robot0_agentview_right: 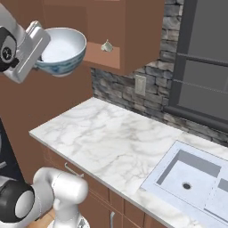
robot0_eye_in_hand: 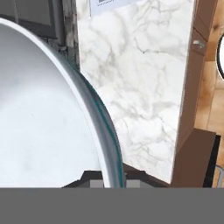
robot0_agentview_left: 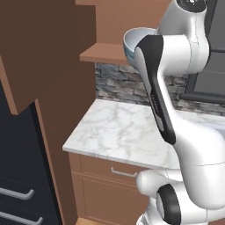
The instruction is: Pick the mug and place it in the sink. Pick the bowl and place it in the open cabinet and then close the cabinet.
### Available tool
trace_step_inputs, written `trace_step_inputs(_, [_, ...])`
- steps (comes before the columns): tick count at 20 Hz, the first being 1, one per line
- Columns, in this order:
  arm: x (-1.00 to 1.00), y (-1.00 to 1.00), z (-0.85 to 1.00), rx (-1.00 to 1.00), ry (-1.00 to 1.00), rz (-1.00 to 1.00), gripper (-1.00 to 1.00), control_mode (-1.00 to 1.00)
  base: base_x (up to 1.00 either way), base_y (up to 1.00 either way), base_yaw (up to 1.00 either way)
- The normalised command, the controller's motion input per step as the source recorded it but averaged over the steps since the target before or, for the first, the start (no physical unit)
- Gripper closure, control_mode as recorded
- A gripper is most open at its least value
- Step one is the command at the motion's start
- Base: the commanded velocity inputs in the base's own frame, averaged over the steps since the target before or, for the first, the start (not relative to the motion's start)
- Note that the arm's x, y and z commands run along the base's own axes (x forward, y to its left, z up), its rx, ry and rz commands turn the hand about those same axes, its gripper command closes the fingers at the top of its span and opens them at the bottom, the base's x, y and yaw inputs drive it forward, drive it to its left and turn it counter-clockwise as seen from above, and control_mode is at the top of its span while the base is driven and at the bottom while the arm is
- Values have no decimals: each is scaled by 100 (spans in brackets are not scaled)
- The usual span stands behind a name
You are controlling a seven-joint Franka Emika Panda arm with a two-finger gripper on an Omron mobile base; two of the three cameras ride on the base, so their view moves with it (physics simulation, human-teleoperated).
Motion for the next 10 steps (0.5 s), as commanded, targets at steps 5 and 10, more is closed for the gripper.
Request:
trace_step_inputs(5, [38, 3, 0, 0, 0, 8, 100, -100, 0, 0, 0])
trace_step_inputs(10, [29, 0, -5, 0, -9, 11, 100, -100, 0, 0, 0])
